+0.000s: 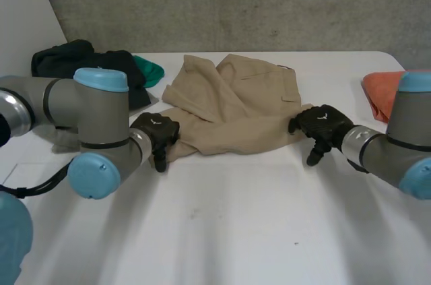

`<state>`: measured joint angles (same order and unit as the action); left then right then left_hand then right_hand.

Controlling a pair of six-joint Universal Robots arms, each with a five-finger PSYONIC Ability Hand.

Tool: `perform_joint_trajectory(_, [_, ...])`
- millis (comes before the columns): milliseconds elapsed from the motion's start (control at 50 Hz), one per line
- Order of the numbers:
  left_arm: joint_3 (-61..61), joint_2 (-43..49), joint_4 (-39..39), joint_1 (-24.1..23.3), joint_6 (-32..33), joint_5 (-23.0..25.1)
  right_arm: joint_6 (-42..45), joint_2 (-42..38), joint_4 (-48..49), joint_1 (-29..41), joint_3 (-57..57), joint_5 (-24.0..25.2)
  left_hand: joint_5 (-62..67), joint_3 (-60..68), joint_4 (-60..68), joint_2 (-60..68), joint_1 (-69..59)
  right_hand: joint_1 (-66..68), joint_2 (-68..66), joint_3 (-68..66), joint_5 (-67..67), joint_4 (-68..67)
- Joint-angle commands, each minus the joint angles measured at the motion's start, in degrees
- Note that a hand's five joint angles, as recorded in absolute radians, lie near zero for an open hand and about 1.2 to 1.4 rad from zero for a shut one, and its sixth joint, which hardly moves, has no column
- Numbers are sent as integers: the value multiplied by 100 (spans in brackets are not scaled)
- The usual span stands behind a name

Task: Fold the laundry.

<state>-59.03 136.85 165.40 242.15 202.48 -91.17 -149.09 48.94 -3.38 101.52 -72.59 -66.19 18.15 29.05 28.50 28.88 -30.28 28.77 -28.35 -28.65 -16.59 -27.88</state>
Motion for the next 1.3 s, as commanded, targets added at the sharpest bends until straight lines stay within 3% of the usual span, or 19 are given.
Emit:
perform_joint_trajectory(20, [418, 211, -131, -1, 2, -173, -94, -429, 689, 201, 412, -96, -11, -100, -46, -84, 224, 108, -149, -120, -326, -197])
perform_joint_trajectory(320, [1200, 711, -228, -89, 292, -419, -50, -1334, 1595, 552, 1423, -447, 442, 352, 407, 369, -229, 1033, -1074, -1045, -1251, -1121])
perform_joint_trajectory(360, [1253, 764, -228, -98, 309, -454, -33, -1422, 1656, 579, 1511, -500, 829, 739, 794, 756, -615, 1201, -1242, -1213, -1419, -1289])
perform_joint_trajectory(500, [1464, 861, -228, -133, 318, -551, 152, -1783, 2052, 649, 1801, -694, 3972, 3882, 3937, 3899, -3759, 1891, -1932, -1902, -2109, -1979])
perform_joint_trajectory(540, [1490, 826, -237, -150, 301, -569, 152, -1844, 2105, 649, 1871, -746, 5166, 5076, 5131, 5093, -4953, 2712, -2753, -2724, -2930, -2800])
perform_joint_trajectory(600, [1517, 730, -263, -168, 292, -595, 99, -1827, 2087, 632, 1968, -782, 5185, 5095, 5150, 5112, -4972, 5112, -5153, -5124, -5330, -5200])
perform_joint_trajectory(620, [1517, 677, -272, -168, 283, -613, 73, -1810, 2070, 623, 2003, -790, 5185, 5095, 5150, 5112, -4972, 5123, -5164, -5135, -5341, -5212])
perform_joint_trajectory(740, [1508, -174, -561, -106, 73, -771, -313, -1029, 1420, 535, 2082, -782, 5185, 5095, 5150, 5112, -4972, 5123, -5165, -5135, -5341, -5212])
perform_joint_trajectory(920, [2008, -2414, -1019, 60, -534, -297, -1411, 1000, 603, 61, 2863, -536, 5185, 5095, 5150, 5112, -4972, 5123, -5165, -5135, -5341, -5212])
perform_joint_trajectory(1000, [2438, -2960, -1071, 96, -578, -261, -1719, 1301, 392, -89, 3434, -474, 5185, 5095, 5150, 5112, -4972, 5123, -5165, -5135, -5341, -5212])
perform_joint_trajectory(1140, [3019, -3050, -1221, 34, -543, -402, -1852, 1276, -56, -10, 4086, -500, 5185, 5095, 5150, 5112, -4972, 5123, -5165, -5135, -5341, -5212])
perform_joint_trajectory(1300, [2924, -2349, -1151, 60, -385, -393, -1835, 1109, -207, 86, 3613, -527, 5185, 5095, 5150, 5112, -4972, 5123, -5165, -5135, -5341, -5212])
